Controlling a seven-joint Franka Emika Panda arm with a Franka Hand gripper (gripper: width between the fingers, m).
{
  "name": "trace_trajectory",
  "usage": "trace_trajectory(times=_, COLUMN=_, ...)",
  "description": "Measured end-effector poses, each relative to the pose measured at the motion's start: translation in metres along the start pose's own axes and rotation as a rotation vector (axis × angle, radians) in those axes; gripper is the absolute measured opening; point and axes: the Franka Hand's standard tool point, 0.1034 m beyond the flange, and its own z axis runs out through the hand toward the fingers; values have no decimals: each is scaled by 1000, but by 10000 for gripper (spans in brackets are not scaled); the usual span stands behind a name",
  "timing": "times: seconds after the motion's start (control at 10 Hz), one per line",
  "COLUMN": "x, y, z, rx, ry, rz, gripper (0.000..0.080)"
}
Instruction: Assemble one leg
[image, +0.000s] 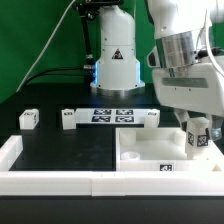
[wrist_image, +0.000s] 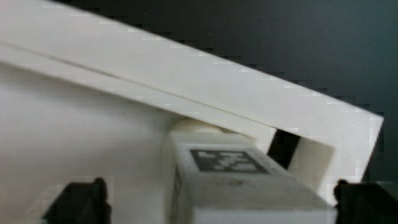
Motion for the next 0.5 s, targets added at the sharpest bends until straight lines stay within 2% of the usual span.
trace_trajectory(times=0.1, x=1, y=-1, z=-1, rx=-2, ry=5, rz=-136, gripper=639)
trace_trajectory(times=0.3, x=-4, y=-3, z=0, rx=-29, ry=24, rz=-416, gripper=649)
trace_trajectory(times=0.5, x=-1, y=-1, z=3, rx=-50, ry=26, rz=-690, gripper=649)
